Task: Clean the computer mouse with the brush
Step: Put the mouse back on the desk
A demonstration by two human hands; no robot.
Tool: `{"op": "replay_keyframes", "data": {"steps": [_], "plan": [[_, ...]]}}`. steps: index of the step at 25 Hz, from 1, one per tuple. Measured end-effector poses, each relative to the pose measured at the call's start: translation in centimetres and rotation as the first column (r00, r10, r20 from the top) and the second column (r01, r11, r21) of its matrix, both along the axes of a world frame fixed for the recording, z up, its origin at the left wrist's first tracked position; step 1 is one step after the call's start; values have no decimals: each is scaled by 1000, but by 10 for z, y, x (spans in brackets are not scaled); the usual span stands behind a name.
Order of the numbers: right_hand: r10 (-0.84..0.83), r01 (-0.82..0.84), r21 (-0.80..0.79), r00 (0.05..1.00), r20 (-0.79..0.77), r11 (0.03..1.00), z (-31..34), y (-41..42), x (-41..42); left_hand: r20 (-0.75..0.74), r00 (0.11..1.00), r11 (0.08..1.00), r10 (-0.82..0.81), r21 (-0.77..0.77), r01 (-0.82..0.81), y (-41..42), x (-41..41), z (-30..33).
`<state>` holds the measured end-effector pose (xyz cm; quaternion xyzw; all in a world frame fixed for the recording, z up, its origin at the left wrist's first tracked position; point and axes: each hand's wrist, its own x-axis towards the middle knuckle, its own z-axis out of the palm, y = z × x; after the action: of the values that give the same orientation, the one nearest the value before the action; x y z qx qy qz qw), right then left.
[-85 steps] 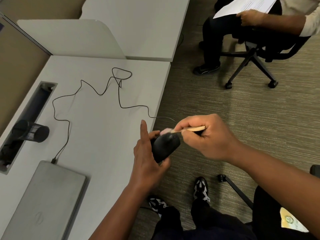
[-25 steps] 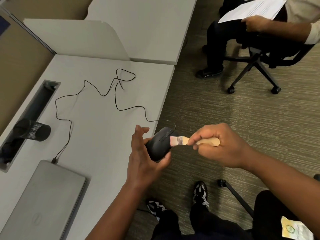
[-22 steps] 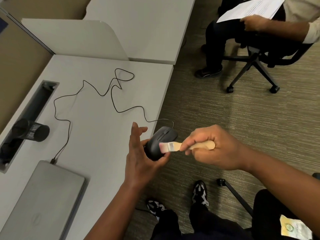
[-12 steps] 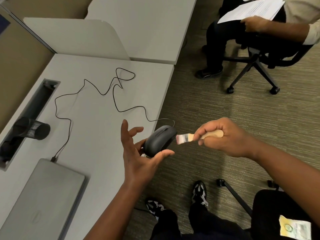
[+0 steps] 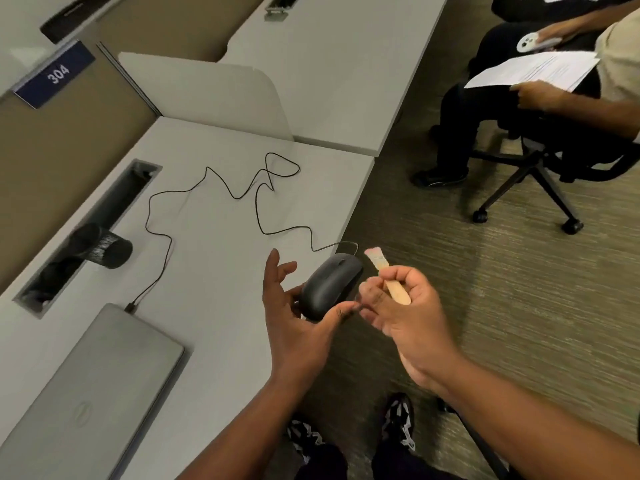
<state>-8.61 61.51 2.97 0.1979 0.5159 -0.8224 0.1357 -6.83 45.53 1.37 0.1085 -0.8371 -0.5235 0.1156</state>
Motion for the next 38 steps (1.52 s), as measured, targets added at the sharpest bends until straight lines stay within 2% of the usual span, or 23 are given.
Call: {"op": "replay_keyframes", "data": {"steps": [3, 8, 10, 12, 14, 16, 17, 20, 22, 26, 29, 31, 34, 36, 38], "plan": [[-36, 37, -54, 999, 16, 998, 5, -21, -4, -7, 999, 999, 31, 20, -31, 2, 2, 2], [-37, 36, 66, 999, 3, 997, 10, -42, -18, 60, 998, 995, -10, 95, 5, -6, 8, 8], [-30, 32, 67, 999, -21, 997, 10, -46, -24, 98, 994, 991, -39, 133, 26, -17, 10, 8], [5, -2, 74, 999, -39, 997, 10, -47, -27, 153, 988, 970, -17, 244, -21, -34, 4, 11], [75, -72, 78, 996, -47, 994, 11, -50, -31, 266, 964, 899, 26, 416, -138, -54, -14, 13], [138, -135, 59, 989, -51, 989, 15, -56, -35, 407, 910, 794, -81, 579, -188, -73, -36, 20], [163, -160, 56, 985, -53, 985, 17, -60, -38, 453, 877, 770, -160, 614, -176, -82, -46, 25], [208, -205, 66, 978, -37, 977, 17, -74, -47, 494, 808, 748, -321, 656, -104, -101, -69, 34], [201, -196, 115, 979, -34, 974, 17, -84, -51, 479, 805, 736, -350, 673, -81, -110, -78, 35], [180, -158, 264, 982, -64, 952, 12, -99, -59, 462, 815, 769, -350, 638, -31, -127, -88, 31], [236, -172, 409, 966, -110, 896, 11, -113, -61, 480, 804, 761, -352, 647, -53, -138, -93, 26], [335, -237, 502, 936, -113, 832, 13, -123, -63, 481, 805, 743, -347, 665, -77, -147, -97, 21], [494, -328, 651, 866, -83, 684, 11, -137, -68, 477, 810, 735, -342, 672, -86, -160, -104, 19], [551, -312, 755, 831, -76, 576, 4, -149, -76, 481, 811, 732, -334, 674, -98, -169, -110, 19], [591, -285, 809, 802, -94, 515, -3, -161, -91, 487, 816, 729, -312, 673, -123, -180, -119, 16]]}}
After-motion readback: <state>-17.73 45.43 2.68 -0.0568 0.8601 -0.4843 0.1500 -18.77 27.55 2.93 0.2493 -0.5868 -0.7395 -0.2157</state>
